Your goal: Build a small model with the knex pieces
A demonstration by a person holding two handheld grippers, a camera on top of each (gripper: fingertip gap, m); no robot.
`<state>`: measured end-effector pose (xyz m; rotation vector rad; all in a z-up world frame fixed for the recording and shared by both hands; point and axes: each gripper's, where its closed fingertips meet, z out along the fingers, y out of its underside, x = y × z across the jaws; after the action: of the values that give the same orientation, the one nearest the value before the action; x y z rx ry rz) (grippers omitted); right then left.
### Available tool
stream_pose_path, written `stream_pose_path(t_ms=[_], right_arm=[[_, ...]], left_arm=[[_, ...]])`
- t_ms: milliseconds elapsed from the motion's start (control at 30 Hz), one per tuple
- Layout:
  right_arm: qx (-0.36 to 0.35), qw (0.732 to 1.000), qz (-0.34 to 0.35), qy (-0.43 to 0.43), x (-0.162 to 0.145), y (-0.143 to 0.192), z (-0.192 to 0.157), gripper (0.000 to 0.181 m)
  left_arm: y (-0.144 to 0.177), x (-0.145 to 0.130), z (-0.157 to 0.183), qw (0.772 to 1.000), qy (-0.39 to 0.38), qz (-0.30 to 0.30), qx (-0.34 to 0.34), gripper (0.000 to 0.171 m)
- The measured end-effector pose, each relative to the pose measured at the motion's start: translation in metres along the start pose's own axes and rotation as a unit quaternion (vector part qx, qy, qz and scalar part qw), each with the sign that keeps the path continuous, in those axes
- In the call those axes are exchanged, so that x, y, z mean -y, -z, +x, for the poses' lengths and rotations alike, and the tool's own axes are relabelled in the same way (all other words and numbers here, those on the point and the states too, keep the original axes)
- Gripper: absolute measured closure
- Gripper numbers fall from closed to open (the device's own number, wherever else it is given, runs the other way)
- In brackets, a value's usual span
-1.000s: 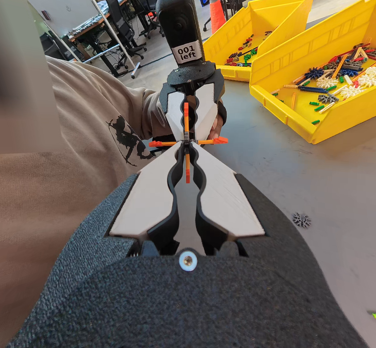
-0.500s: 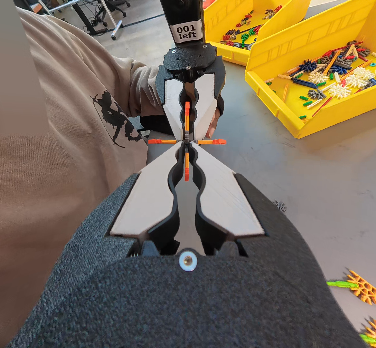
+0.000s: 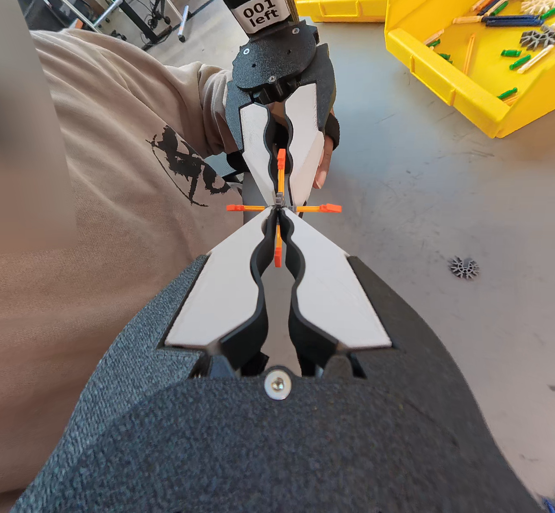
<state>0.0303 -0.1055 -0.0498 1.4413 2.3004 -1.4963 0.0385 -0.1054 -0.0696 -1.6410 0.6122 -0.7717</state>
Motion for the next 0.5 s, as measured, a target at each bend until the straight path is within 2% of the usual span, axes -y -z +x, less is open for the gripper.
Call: stream_pose_path(t_ms=[100,400,500], right_arm=[[0.018,1.000,0.005,-0.015,-0.007,-0.003,-0.002,0.181],[0.046,0.995,0.057,-0.065,-0.009,-0.002,0.002,0.181],[0.024,0.994,0.087,-0.060,-0.007,-0.002,0.008,0.181]], left_arm=[[-0.007,-0.008,0.006,1.000,-0.011,-0.019,-0.006,0.166],[-0.007,-0.010,0.002,1.000,0.003,-0.019,-0.001,0.166],[-0.007,-0.010,-0.002,0.999,0.035,-0.014,-0.007,0.165]])
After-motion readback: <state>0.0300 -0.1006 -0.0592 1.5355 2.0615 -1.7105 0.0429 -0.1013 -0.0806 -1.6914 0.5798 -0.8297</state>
